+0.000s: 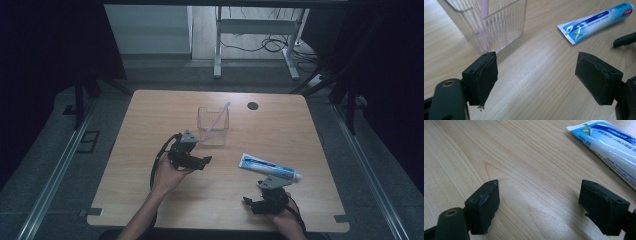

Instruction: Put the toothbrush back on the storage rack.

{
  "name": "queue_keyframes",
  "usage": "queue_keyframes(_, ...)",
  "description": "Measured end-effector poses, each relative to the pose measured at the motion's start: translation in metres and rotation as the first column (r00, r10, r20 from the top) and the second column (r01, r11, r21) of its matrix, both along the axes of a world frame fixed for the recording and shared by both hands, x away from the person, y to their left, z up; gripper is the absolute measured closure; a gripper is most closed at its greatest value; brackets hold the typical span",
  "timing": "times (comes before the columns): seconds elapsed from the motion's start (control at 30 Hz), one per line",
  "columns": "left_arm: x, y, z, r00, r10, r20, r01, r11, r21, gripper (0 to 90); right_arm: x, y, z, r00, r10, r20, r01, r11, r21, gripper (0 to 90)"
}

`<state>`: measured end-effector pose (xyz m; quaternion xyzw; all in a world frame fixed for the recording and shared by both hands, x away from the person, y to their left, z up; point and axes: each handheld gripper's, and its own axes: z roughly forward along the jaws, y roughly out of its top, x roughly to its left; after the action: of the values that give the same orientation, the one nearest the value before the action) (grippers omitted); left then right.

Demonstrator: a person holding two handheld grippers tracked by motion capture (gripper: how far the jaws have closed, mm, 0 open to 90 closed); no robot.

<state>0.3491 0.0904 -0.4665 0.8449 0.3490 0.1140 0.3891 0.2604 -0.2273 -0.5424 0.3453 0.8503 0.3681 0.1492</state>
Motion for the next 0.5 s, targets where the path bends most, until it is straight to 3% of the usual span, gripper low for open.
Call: queue_keyframes(0.5,-0.022,0.018,-0.016,0.9997,0.022,0.007,-0.022,0.9997,0.003,18.3,0.0,0.0,0.0,1.0,-0.003,0.001,0.003,1.0,0.0,16.9)
